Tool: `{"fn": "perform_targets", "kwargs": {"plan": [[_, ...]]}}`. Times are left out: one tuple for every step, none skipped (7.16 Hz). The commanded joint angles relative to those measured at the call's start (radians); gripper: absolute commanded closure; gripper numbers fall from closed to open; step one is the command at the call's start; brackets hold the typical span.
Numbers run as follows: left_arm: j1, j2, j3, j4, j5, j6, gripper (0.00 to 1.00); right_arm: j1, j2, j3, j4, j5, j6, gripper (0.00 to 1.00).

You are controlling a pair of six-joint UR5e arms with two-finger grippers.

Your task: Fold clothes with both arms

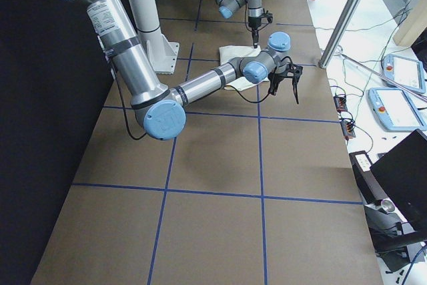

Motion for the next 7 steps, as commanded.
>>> {"fn": "perform_targets", "kwargs": {"plan": [[0.004,0.0,0.005,-0.001,0.0,0.0,0.96,0.0,-0.002,0.001,0.0,0.0,0.0,0.7],[0.004,0.0,0.005,-0.001,0.0,0.003,1.0,0.0,-0.002,0.001,0.0,0.0,0.0,0.7],[0.004,0.0,0.004,-0.001,0.0,0.005,1.0,0.0,-0.002,-0.001,-0.001,0.0,0.0,0.7],[0.004,0.0,-0.001,-0.004,-0.002,0.006,1.0,0.0,-0.002,-0.002,-0.001,0.0,0.0,0.7],[0.003,-0.002,-0.006,-0.004,-0.003,0.006,1.0,0.0,-0.002,-0.001,-0.001,0.0,0.0,0.7],[-0.009,0.0,-0.036,0.003,-0.012,0.006,1.0,0.0,-0.002,-0.001,-0.001,0.0,0.0,0.7],[-0.019,0.0,-0.044,0.008,-0.023,0.008,1.0,0.0,-0.002,0.001,-0.001,0.0,0.002,0.7]]}}
